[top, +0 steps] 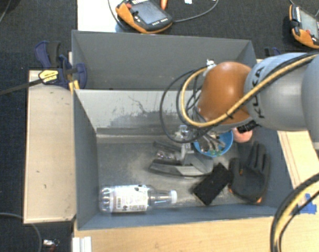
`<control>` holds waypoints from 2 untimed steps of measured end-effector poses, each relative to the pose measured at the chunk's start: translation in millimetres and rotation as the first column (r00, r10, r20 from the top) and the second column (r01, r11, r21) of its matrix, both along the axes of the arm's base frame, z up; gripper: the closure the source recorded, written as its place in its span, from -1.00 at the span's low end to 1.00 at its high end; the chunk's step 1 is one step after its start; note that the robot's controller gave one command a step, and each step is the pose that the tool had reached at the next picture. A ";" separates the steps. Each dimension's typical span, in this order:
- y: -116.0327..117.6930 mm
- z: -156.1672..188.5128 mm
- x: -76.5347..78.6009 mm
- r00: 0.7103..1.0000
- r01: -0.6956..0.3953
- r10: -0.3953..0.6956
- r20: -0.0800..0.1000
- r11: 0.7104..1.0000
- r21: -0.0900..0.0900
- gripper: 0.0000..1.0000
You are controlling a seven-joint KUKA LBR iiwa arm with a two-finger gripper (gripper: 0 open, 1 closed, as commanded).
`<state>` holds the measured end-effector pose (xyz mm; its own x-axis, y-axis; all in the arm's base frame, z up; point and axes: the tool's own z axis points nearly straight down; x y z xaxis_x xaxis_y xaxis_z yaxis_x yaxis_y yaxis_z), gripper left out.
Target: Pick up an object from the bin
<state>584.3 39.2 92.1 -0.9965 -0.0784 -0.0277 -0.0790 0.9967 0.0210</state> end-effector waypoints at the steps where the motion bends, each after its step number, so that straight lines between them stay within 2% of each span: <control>1: -0.2 19.1 -2.2 1.000 0.001 -0.001 -0.008 1.000 0.000 1.00; 2: -0.8 50.7 -2.2 1.000 0.003 -0.003 -0.008 1.000 -0.001 1.00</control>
Offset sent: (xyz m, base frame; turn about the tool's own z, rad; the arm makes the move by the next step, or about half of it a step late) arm -0.0019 -0.0002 0.0273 0.0015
